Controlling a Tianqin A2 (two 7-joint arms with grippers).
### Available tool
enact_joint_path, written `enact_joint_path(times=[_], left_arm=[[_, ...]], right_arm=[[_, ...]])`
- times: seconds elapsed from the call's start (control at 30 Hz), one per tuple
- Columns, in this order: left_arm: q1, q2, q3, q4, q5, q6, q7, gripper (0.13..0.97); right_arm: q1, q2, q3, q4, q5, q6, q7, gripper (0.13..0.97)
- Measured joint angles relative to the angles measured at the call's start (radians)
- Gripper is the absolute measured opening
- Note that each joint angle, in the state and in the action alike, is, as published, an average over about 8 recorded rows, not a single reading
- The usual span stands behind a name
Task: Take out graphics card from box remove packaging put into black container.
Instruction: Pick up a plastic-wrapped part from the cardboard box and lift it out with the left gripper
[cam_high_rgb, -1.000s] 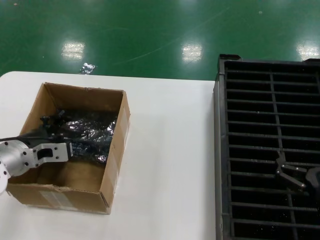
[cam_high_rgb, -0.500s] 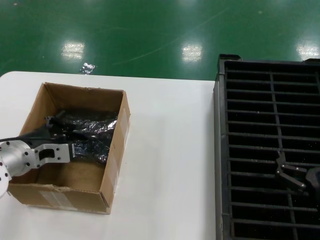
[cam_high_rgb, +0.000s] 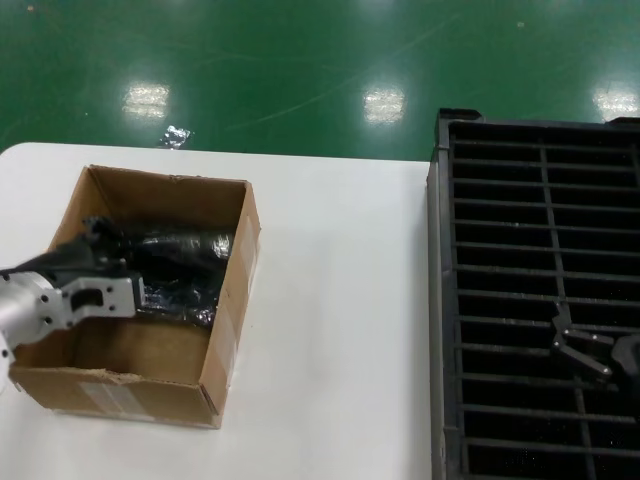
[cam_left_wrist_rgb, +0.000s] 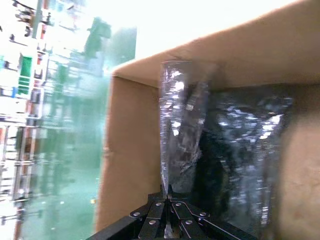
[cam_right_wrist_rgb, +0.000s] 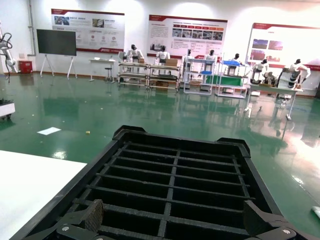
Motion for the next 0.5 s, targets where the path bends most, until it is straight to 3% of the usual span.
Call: enact_joint_path(times=[0.17,0.33,0.5], left_arm=[[0.052,-0.009,-0.072,-0.125,0.078,0.014,-0.056,0.139],[0.127,-0.012,-0.173,-0.29,0.163,0.048,-0.118,0.139],[0.206,-0.031,-0.268,-0.463,0.195,0.086,-0.16,0.139]], right_arm=[[0.0,0.0,0.0,0.0,0.0,0.0,0.0,0.966],[0.0,0.0,0.0,0.0,0.0,0.0,0.0,0.966],[0.0,0.0,0.0,0.0,0.0,0.0,0.0,0.966]])
